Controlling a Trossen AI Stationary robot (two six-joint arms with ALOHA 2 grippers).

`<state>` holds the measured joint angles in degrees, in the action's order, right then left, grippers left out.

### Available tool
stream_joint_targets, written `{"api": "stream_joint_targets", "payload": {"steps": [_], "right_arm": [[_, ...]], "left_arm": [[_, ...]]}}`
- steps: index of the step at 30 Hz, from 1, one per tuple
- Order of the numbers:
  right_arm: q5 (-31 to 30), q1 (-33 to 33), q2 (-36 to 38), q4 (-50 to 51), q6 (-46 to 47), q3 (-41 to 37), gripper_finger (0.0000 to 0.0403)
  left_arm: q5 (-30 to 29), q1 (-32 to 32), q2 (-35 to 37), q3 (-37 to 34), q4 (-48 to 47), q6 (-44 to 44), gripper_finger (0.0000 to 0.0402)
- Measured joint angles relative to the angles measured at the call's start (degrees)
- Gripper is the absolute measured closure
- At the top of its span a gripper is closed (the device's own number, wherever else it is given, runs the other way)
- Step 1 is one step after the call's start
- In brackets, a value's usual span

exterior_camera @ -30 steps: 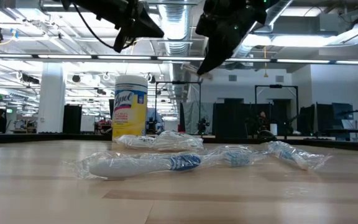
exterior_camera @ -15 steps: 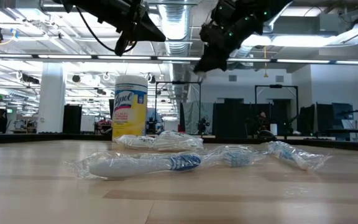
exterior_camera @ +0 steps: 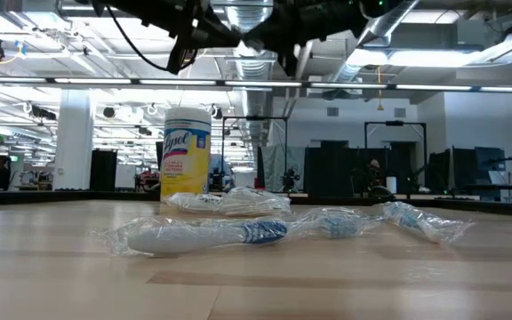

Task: Pick & Place Travel size toiletries
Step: Put the nail cutter into the green basket

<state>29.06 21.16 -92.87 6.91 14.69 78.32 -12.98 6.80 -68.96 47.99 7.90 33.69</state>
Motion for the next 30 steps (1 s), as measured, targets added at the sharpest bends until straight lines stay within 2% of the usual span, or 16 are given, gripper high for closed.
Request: {"api": "stream_joint_targets", "payload": {"steps": [7, 14, 18, 23, 30], "right_arm": [[-0.64, -0.15, 3.48, -5.72, 3.93, 0.02, 0.0363], [-2.26, -0.15, 4.1, -7.45, 5.27, 0.02, 0.0361], [-2.36, -0.15, 4.1, -8.5, 5.6, 0.02, 0.0361], [-2.36, -0.15, 4.08, -11.0, 7.62, 0.02, 0.0361], [-2.4, -0.59, 3.65, -12.67, 10.38, 0.02, 0.0361]], "left_arm": [[-0.54, 0.5, 1.62, 0.0, 2.62, 2.57, 0.0301], [0.98, 2.79, 1.93, 0.0, 18.2, 3.01, 0.02], [0.84, 4.21, 1.84, 0.02, 20.15, 3.72, 0.0158], [0.99, 5.23, 1.82, 0.02, 20.15, 4.35, 0.0136], [0.81, 5.67, 1.82, 0.02, 20.48, 3.97, 0.0143]]}}
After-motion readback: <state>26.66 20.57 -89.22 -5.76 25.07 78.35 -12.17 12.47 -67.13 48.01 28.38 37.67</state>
